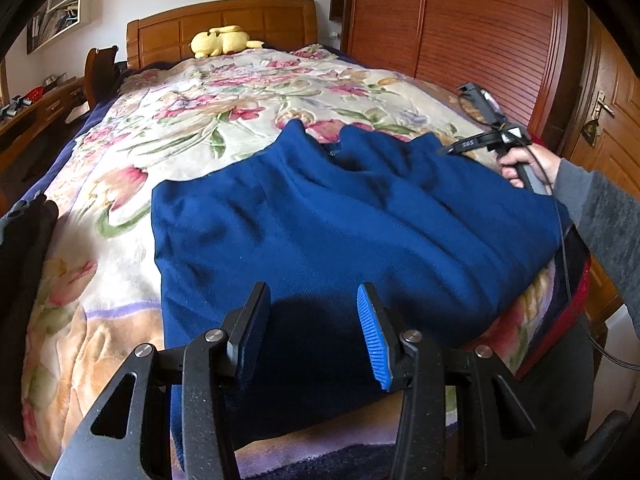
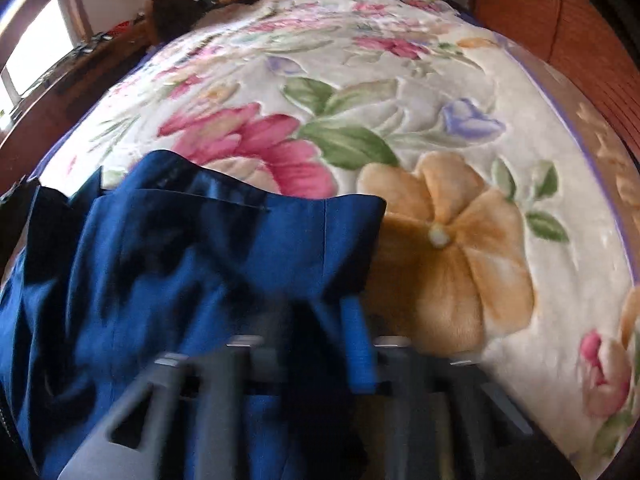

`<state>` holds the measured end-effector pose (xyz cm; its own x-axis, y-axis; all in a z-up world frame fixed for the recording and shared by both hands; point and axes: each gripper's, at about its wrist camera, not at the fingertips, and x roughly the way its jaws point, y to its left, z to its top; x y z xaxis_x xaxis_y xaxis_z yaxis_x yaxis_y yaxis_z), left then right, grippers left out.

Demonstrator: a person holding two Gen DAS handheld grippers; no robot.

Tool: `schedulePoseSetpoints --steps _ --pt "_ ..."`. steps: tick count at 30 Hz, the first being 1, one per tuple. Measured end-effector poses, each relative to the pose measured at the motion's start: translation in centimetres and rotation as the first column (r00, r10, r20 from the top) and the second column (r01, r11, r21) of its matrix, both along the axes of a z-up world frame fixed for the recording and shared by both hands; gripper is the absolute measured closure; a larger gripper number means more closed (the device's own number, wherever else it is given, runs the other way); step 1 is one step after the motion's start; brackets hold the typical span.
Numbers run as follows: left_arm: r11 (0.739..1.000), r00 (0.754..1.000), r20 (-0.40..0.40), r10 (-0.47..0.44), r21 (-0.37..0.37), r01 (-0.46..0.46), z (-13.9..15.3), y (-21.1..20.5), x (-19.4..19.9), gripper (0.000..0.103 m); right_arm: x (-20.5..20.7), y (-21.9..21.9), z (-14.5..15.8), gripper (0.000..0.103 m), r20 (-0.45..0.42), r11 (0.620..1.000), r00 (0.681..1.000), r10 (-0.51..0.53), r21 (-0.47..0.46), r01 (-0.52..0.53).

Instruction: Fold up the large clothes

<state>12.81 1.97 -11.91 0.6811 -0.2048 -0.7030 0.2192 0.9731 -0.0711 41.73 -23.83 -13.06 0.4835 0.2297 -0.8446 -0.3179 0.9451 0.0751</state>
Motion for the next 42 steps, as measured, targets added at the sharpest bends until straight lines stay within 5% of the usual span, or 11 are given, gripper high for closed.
schedulePoseSetpoints --steps 3,7,13,15,19,21,30,42 --pt "1.000 1.000 -0.014 0.006 0.006 -0.006 -0.5 0.1 0.3 0.057 -0.7 -0.6 1.3 0.101 0.074 1.000 0.997 0.012 -0.019 -0.011" --pt "1.000 1.000 -0.021 0.005 0.008 -0.005 -0.9 -0.1 0.3 0.057 -1.4 -3.3 3.2 0.102 0.164 0.993 0.981 -0.102 -0.046 0.111" --pt "1.000 1.000 -0.024 0.010 0.005 -0.010 -1.0 -0.1 0.4 0.057 -1.7 -2.5 2.4 0.101 0.118 0.984 0.987 -0.106 -0.129 0.121" --pt "1.000 1.000 -0.025 0.010 0.003 -0.010 -0.9 0.0 0.3 0.057 -2.7 -2.5 3.3 0.093 0.129 0.987 0.985 -0.113 -0.100 0.126" --pt "1.000 1.000 -0.018 0.005 0.001 -0.005 -0.8 -0.1 0.0 0.057 -6.0 -1.6 5.4 0.055 0.178 0.992 0.982 -0.056 -0.104 0.076" --pt "1.000 1.000 -0.018 0.004 -0.002 -0.004 -0.9 0.0 -0.1 0.057 -9.0 -0.7 6.4 0.049 0.203 0.992 0.979 -0.010 -0.119 0.035" --pt "1.000 1.000 -0.021 0.002 -0.010 -0.002 -1.4 0.2 -0.2 0.057 -20.4 1.3 6.9 0.049 0.198 0.991 0.972 0.124 -0.073 -0.112" --pt "1.000 1.000 -0.027 0.006 -0.003 -0.006 -2.2 0.1 -0.6 0.057 -25.7 -0.9 5.3 0.049 0.133 0.994 0.986 0.101 -0.062 -0.094"
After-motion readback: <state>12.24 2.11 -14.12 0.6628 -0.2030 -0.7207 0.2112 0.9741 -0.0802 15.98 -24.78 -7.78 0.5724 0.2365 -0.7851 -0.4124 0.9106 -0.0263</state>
